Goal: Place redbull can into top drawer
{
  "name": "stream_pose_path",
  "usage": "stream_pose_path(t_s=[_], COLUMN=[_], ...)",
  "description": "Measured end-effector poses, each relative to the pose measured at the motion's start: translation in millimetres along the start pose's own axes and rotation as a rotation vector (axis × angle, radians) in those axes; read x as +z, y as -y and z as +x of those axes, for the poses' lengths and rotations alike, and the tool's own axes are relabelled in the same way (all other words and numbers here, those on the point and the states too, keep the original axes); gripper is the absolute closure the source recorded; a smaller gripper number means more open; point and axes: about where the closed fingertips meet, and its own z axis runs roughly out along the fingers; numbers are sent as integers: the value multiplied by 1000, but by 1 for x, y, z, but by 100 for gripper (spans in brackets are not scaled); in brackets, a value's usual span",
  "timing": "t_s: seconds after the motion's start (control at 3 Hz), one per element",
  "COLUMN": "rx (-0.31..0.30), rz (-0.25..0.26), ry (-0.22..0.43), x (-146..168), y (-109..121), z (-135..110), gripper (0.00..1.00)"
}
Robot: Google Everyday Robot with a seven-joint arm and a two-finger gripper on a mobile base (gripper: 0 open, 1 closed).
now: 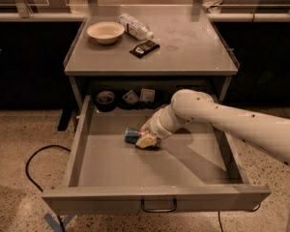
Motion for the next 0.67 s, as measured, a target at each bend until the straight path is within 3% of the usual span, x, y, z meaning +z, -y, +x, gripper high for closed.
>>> stream_pose_path(t_s=[0.67], rx=[0], rz=[0], ry=[0], x=[0], y=[0], z=[0], gripper=[11])
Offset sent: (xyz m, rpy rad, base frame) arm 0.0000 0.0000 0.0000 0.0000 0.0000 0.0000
